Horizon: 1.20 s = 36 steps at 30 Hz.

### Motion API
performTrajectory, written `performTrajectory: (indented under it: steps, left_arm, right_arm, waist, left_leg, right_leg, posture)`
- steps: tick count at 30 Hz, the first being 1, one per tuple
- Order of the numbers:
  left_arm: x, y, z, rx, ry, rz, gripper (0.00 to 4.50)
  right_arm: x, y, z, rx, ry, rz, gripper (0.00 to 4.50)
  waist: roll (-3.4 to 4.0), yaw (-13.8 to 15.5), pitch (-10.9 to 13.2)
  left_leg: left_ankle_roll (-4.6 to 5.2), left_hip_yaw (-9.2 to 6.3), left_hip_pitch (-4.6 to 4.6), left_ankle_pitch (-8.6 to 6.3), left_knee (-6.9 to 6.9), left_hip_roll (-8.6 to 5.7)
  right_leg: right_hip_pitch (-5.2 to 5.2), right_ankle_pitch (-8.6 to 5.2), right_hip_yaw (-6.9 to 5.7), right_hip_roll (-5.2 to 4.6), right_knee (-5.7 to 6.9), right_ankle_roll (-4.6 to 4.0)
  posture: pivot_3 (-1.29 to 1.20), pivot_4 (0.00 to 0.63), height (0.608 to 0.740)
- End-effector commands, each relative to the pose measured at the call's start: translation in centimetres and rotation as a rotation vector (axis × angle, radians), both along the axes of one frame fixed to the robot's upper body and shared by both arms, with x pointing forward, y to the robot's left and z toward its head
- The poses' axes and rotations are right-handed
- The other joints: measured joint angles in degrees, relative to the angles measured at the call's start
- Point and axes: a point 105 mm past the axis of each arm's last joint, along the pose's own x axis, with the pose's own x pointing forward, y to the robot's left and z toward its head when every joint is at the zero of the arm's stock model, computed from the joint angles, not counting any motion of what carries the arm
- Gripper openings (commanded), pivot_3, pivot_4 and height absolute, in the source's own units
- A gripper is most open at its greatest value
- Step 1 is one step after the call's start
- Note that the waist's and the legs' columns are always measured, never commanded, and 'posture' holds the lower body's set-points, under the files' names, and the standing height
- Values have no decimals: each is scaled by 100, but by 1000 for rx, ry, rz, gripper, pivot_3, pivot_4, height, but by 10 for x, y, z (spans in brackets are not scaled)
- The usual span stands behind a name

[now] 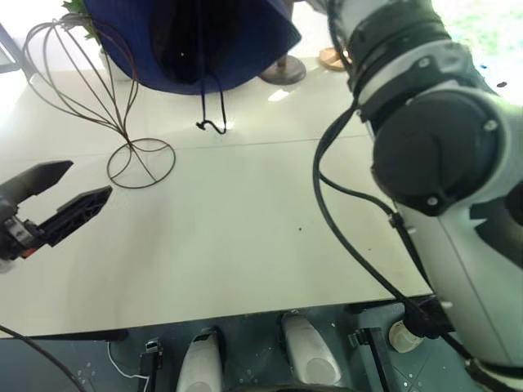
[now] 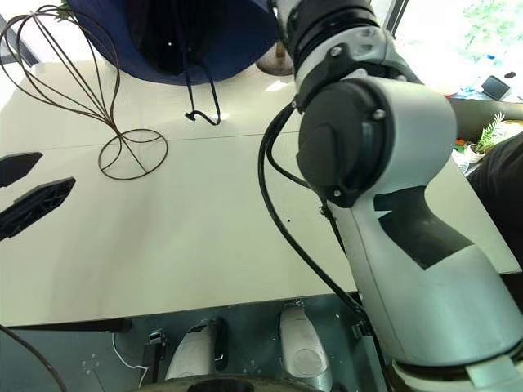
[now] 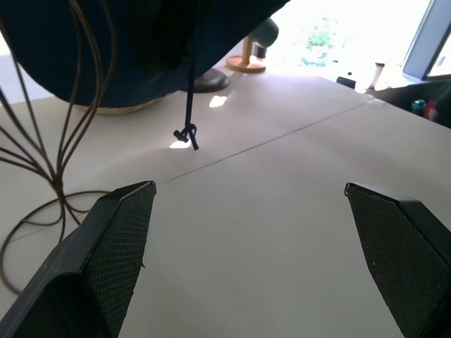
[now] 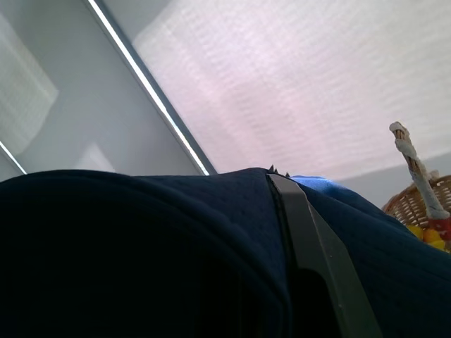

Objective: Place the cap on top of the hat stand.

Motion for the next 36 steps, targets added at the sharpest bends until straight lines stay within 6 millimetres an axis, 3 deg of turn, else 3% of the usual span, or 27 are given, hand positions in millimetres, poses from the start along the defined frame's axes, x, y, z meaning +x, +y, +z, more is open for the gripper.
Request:
performTrajectory:
  steps: [1, 6, 10, 13, 15, 21, 24, 31, 36]
  left_arm:
    - [-6, 1, 14, 9, -75, 24, 4500]
    - [-4, 3, 14, 7, -79, 35, 4500]
    - [-1, 3, 16, 4, -84, 33, 4500]
    - [-1, 4, 14, -7, -83, 37, 4500]
    - [-2, 8, 11, -18, -71, 58, 4500]
    - [-13, 24, 10, -55, -73, 135, 4500]
    - [-16, 32, 13, -64, -80, 164, 4500]
    - [-19, 39, 17, -64, -93, 197, 4500]
    - [-19, 42, 18, -68, -97, 213, 4500]
  right_arm:
    - [-6, -6, 19, 12, -54, -35, 20]
    - [3, -18, 9, 58, 10, -30, 20]
    - [-2, -12, 13, 88, 3, 10, 20]
    - [-16, -3, 29, 40, -121, 31, 20]
    - [-31, 14, 37, -9, -205, 88, 20]
    - [-60, 60, 35, -196, -407, 172, 20]
    - [-71, 73, 36, -212, -464, 211, 20]
    - [-82, 90, 30, -222, -480, 271, 20]
    - [-81, 87, 38, -157, -427, 249, 20]
  waist:
    - [-2, 9, -1]
    - [-3, 16, -2]
    - [-2, -1, -1]
    - [0, -8, 0]
    - [1, -15, 1]
    - [0, -35, 0]
    - [-1, -13, -1]
    - [-6, 4, -4]
    - [-5, -7, -3]
  left_leg:
    - [0, 0, -2, 0, 2, -1]
    - [0, 1, -9, 0, 15, -7]
    - [0, 0, -8, 0, 12, -5]
    - [0, 1, -6, 0, 6, -4]
    - [0, 1, -6, 0, 3, -4]
    - [0, 2, -5, 0, -4, 0]
    - [0, 2, -6, 0, 1, -1]
    - [-1, 2, -6, 0, 6, -2]
    - [-1, 2, -5, 0, 3, -1]
  right_leg:
    - [1, 0, 0, -2, -1, 0]
    - [6, 0, 0, -10, -9, 0]
    - [3, 0, 0, -7, -4, 0]
    - [1, 1, 0, -5, -4, 1]
    - [-1, 1, 0, -5, -3, 1]
    - [-8, 1, -1, -3, 0, 1]
    - [-7, 0, -1, -4, -1, 0]
    - [-2, -9, -2, -7, -2, -17]
    - [-4, -9, -2, -6, -1, -17]
  posture:
    - [0, 150, 740]
    - [0, 150, 740]
    - [0, 150, 740]
    - [0, 150, 740]
    - [0, 150, 740]
    - [0, 150, 740]
    - [0, 150, 740]
    - [0, 150, 740]
    - [0, 150, 740]
